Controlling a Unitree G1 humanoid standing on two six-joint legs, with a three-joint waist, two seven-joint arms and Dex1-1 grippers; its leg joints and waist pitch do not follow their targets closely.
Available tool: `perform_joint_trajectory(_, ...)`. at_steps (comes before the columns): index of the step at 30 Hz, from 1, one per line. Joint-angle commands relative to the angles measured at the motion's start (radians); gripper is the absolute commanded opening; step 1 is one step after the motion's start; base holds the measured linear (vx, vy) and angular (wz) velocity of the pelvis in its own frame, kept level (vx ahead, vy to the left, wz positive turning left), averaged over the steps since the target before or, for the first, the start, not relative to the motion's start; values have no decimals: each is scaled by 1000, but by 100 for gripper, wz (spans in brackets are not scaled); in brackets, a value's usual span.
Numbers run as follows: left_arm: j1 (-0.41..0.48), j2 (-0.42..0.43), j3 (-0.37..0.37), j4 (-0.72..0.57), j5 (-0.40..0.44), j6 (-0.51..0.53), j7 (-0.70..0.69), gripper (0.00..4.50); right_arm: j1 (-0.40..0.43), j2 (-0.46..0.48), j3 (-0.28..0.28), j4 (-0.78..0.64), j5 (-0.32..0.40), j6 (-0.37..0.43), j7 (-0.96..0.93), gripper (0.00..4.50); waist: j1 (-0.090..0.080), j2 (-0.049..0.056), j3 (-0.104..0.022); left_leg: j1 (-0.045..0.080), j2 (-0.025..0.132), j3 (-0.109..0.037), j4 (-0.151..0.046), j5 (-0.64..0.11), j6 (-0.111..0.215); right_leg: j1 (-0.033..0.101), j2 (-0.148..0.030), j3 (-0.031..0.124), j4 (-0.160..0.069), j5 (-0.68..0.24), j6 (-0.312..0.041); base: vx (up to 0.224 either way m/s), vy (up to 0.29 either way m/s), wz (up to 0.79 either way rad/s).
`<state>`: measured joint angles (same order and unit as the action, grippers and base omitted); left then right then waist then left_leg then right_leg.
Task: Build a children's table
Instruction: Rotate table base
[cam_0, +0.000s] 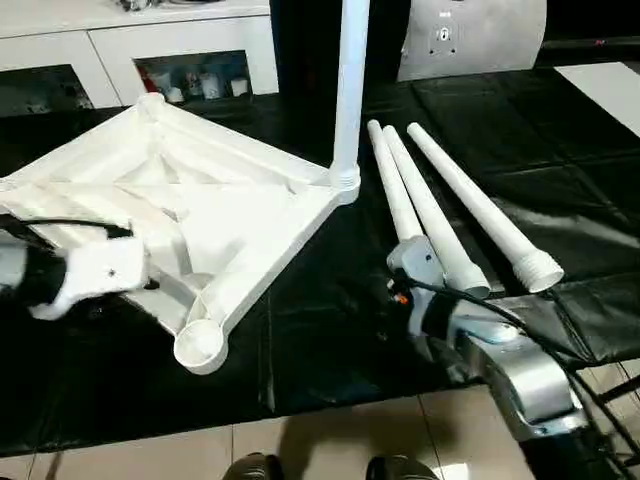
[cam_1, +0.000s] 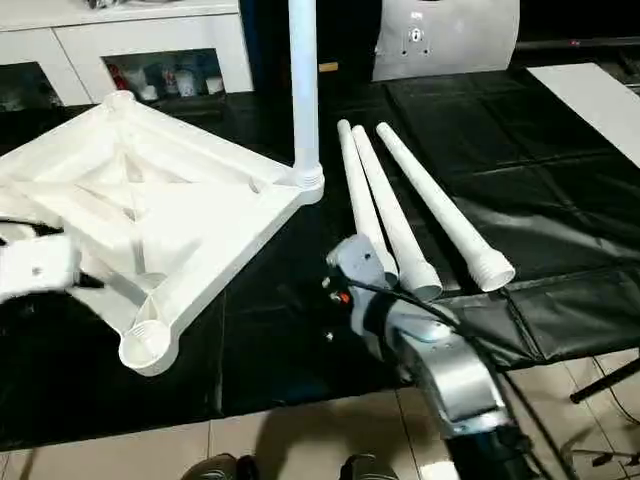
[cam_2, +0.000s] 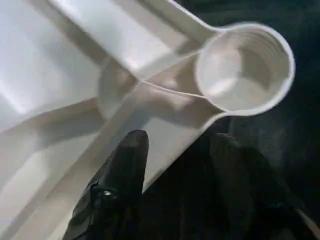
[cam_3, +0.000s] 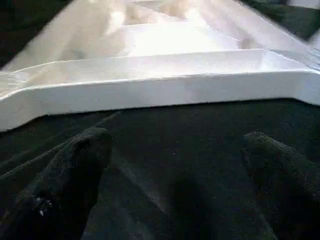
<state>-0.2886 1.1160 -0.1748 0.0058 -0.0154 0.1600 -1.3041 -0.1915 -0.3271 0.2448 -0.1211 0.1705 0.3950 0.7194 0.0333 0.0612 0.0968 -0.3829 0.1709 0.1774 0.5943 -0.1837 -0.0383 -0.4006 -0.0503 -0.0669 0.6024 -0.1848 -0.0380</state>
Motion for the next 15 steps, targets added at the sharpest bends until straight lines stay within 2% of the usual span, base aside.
perform_joint_trajectory(1,-6,-8,-29,12,39,-32,3,227,12,-17,31,-49,29,30,61,450,-3,17,-69,27,61,-27,-78,-235,8,45,-91,63,-65,-209,-188,0,0,0)
perform_joint_trajectory(2,-12,-20,-45,36,66,-55,21,227,18,-32,42,-74,45,44,88,450,-3,19,-65,25,60,-27,-77,-239,12,44,-90,63,-70,-224,-185,0,0,0)
perform_joint_trajectory(3,-15,-26,-53,49,79,-67,29,227,20,-40,46,-87,54,51,102,450,-4,16,-67,26,59,-27,-76,-238,16,46,-91,63,-70,-236,-178,0,0,0)
perform_joint_trajectory(6,-39,-55,-78,121,131,-127,67,227,26,-68,60,-134,81,75,142,450,-4,17,-66,25,58,-29,-75,-244,17,44,-90,63,-74,-268,-170,0,0,0)
perform_joint_trajectory(7,-44,-61,-80,133,137,-136,74,227,26,-70,61,-139,84,77,146,450,-3,18,-69,29,58,-29,-73,-248,13,42,-91,64,-75,-281,-166,0,0,0)
perform_joint_trajectory(11,-60,-85,-101,166,148,-171,74,227,25,-78,62,-146,87,79,152,450,-2,15,-67,28,59,-30,-74,-259,8,40,-91,63,-75,-298,-170,0,0,0)
perform_joint_trajectory(12,-66,-97,-107,178,150,-183,76,227,23,-82,62,-149,89,82,156,450,-3,13,-64,27,58,-30,-74,-266,7,39,-92,64,-77,-311,-169,0,0,0)
perform_joint_trajectory(15,-84,-131,-132,201,152,-191,58,227,21,-91,63,-162,98,94,165,450,0,15,-66,30,60,-30,-74,-263,6,39,-91,64,-76,-306,-167,0,0,0)
